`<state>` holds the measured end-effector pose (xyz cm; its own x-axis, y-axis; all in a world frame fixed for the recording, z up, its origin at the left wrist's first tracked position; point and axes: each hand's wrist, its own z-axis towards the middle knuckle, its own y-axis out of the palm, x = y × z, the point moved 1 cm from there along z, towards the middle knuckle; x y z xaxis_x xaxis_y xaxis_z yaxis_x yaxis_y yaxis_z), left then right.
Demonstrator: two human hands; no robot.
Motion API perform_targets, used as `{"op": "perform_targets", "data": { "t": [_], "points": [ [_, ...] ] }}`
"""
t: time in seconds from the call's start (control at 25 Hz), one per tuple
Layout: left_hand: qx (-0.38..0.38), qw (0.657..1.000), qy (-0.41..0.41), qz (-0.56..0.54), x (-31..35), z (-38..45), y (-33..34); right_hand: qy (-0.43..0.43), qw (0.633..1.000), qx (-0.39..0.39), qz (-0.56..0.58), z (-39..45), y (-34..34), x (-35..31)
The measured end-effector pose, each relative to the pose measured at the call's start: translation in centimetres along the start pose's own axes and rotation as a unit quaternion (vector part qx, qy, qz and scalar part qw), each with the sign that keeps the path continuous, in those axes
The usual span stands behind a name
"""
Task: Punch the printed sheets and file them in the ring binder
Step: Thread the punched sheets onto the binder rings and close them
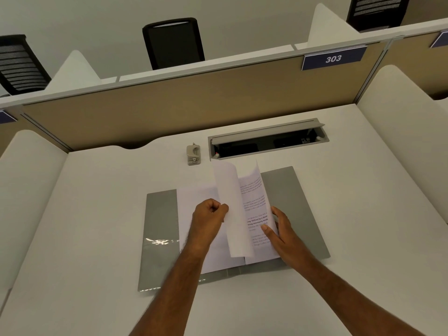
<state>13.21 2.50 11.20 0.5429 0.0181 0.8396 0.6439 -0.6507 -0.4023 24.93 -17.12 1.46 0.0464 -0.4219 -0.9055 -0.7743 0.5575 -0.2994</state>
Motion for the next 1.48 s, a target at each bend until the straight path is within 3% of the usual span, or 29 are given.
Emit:
{"op": "perform_targets", "data": {
  "t": [0.44,0.92,1.12,1.28,1.48],
  "points": [
    [0.088,0.995,-0.043,-0.007,-3.8,0.5,-6.3,-0.008,0.999,0.005,0.044,0.1,-0.3,0.1],
    [0.114,0.986,-0.119,0.003,-9.2,1.6,-8.6,-0.01,0.999,-0.002,0.053,-0.5,-0.4,-1.1],
    [0.173,0.976,-0.101,0.081,-10.3,1.6,-7.6,-0.007,0.998,-0.004,0.055,-1.1,-0.3,-2.3],
    [0.085,0.995,-0.056,-0.023,-7.5,0.5,-3.5,-0.012,0.999,-0.004,0.035,-1.3,0.1,-3.4],
    [-0.096,0.993,-0.058,-0.025,-2.0,-1.7,2.3,-0.026,0.999,-0.011,-0.027,-1.3,1.5,-3.9]
  ]
}}
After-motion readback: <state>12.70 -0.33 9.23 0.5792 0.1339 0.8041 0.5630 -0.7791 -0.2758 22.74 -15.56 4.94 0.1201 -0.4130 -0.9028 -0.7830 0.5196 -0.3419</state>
